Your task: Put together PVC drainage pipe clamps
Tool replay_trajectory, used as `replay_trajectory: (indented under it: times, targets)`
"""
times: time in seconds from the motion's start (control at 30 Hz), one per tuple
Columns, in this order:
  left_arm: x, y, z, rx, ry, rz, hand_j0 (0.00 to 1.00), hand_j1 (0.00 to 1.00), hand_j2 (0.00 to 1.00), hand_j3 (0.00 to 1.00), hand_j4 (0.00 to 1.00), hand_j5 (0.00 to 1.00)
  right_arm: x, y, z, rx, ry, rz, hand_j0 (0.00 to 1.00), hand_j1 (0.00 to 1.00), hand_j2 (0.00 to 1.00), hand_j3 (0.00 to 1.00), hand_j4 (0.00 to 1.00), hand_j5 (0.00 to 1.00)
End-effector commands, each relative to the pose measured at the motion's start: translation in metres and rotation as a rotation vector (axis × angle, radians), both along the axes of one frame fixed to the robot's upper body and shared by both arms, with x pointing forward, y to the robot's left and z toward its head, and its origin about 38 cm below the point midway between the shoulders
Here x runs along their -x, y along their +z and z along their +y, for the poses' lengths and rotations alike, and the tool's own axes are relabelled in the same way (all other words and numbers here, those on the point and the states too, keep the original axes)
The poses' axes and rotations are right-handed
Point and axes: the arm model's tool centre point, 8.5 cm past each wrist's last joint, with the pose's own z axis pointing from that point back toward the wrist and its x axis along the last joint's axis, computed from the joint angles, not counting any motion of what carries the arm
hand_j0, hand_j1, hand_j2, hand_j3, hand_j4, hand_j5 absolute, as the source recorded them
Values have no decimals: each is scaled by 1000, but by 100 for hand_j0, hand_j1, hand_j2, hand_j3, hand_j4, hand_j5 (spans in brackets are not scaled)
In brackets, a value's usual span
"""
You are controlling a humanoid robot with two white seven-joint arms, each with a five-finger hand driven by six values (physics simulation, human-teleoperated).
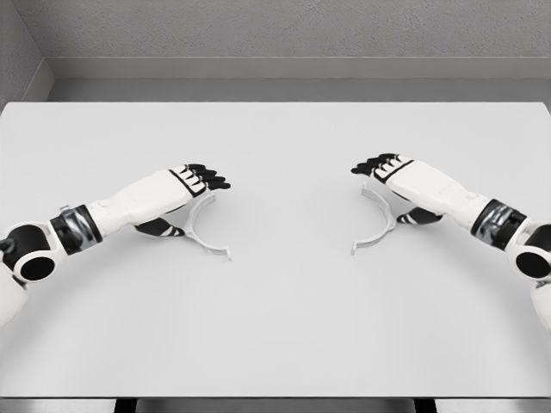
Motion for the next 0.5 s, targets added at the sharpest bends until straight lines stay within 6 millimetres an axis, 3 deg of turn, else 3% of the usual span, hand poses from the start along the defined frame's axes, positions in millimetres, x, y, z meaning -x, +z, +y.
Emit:
replay_trajectory:
  times: [0.0,0.47]
  targets:
    - [0,0,-2,11,0,3,100,100,100,100,100,100,1,-3,4,-4,9,9,100,100,100,100,100,100]
    - [0,-3,-23,60,-22,6,100,100,100,100,100,100,-4,-2,20,-13,35,5,100,100,100,100,100,100]
